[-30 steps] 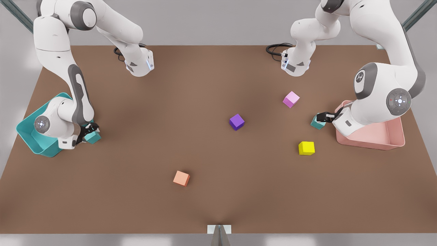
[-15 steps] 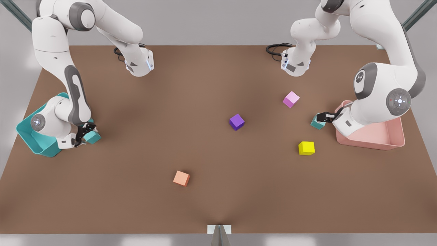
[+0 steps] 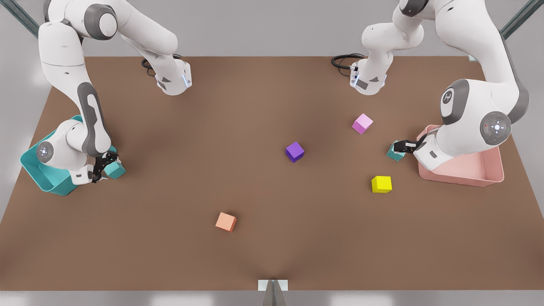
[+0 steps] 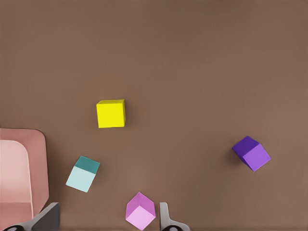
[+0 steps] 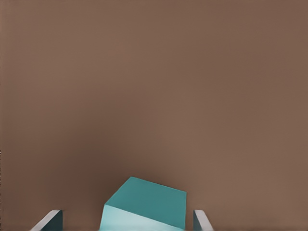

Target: Stack the two blue cubes on top of each other

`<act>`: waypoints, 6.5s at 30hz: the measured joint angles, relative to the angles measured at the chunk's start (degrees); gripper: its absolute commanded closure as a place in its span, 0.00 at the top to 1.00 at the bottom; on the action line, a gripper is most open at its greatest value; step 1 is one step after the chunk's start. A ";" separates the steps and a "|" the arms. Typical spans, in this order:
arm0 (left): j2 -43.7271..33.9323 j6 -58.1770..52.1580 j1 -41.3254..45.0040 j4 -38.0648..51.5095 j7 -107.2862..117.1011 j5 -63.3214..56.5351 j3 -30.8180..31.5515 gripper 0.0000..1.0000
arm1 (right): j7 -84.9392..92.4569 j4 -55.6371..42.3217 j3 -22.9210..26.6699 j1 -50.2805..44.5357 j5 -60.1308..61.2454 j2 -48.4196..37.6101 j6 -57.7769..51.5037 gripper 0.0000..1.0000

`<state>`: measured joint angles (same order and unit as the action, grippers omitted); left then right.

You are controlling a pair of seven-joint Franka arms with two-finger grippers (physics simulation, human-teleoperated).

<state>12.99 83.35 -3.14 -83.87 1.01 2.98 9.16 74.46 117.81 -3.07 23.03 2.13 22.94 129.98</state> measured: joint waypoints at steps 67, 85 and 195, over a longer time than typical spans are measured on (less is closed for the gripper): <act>1.84 -1.20 -0.76 -0.26 -0.17 2.94 0.04 1.00 | -9.85 -1.58 1.94 0.35 -0.59 6.68 2.47 1.00; 0.31 0.75 -0.46 -7.91 -0.07 2.02 -2.33 1.00 | -10.12 -1.69 1.36 -4.06 -0.17 3.26 0.49 0.74; 48.02 39.87 31.18 30.22 29.73 -6.69 3.39 1.00 | -62.09 -34.99 1.40 -26.31 -6.18 -17.11 -59.01 1.00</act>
<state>61.00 123.21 28.04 -53.65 30.75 -3.71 12.55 12.37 82.82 -1.67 -3.28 -4.06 5.83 70.97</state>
